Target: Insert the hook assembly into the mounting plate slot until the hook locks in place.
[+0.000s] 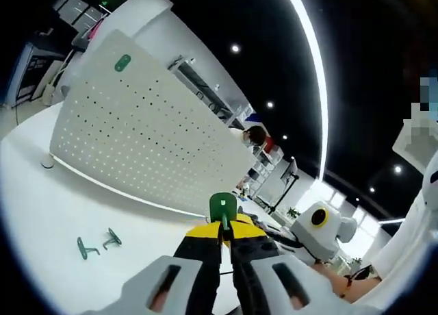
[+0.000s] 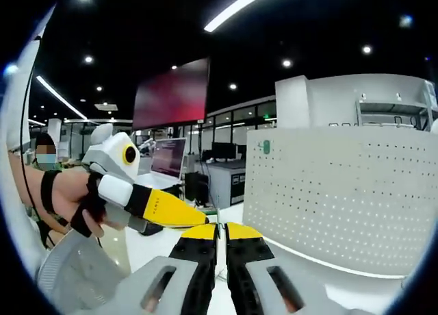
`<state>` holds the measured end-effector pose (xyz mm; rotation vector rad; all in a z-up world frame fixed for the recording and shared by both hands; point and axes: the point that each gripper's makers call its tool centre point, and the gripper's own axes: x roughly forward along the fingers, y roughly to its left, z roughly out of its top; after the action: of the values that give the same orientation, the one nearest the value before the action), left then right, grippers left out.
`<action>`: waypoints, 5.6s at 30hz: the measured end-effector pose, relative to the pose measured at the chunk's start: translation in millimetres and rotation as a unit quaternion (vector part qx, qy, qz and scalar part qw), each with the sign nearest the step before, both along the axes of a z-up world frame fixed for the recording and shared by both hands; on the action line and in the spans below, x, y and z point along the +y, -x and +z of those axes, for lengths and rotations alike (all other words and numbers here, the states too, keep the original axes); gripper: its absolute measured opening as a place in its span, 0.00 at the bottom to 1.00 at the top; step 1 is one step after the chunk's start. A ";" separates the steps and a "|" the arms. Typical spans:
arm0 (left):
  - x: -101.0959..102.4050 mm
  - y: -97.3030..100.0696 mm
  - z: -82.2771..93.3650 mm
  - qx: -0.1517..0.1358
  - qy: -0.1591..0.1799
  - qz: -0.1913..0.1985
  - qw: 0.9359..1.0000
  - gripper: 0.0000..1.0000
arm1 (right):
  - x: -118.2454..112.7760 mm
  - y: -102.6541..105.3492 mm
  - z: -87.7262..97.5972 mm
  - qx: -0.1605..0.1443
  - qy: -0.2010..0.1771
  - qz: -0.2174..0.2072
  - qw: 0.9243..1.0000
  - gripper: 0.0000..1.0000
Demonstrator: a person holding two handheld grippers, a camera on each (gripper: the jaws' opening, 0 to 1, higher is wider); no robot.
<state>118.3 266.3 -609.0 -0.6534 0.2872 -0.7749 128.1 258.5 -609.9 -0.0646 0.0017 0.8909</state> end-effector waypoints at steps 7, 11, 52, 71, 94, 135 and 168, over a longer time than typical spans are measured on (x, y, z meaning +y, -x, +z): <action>6.6 -0.1 0.4 0.001 0.004 0.005 1.000 0.02 | 6.4 -1.1 2.2 0.000 -0.003 0.007 1.000 0.03; 10.6 -1.9 6.9 -0.018 -0.013 0.006 1.000 0.02 | 9.4 -3.1 3.7 0.001 0.009 0.005 1.000 0.07; 53.9 -96.8 26.3 -0.076 -0.186 0.134 0.970 0.02 | -43.0 13.8 -15.5 0.024 0.029 -0.019 0.999 0.30; 81.7 -139.7 39.3 -0.084 -0.236 0.196 0.948 0.02 | -50.1 22.5 -25.8 0.030 0.045 -0.025 0.998 0.38; 102.4 -197.3 66.5 -0.102 -0.319 0.248 0.909 0.02 | -65.7 15.2 -29.0 0.028 0.056 -0.047 0.997 0.38; 109.7 -282.7 73.8 -0.082 -0.328 0.270 0.901 0.02 | -78.1 10.4 -42.1 0.049 0.064 -0.071 0.994 0.38; 107.4 -308.2 73.0 -0.074 -0.337 0.257 0.903 0.03 | -75.6 1.7 -47.9 0.058 0.067 -0.066 0.994 0.38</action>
<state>426.5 373.7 -536.0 0.0045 0.2091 -0.1778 126.3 183.0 -657.8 -0.1366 0.1735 0.7606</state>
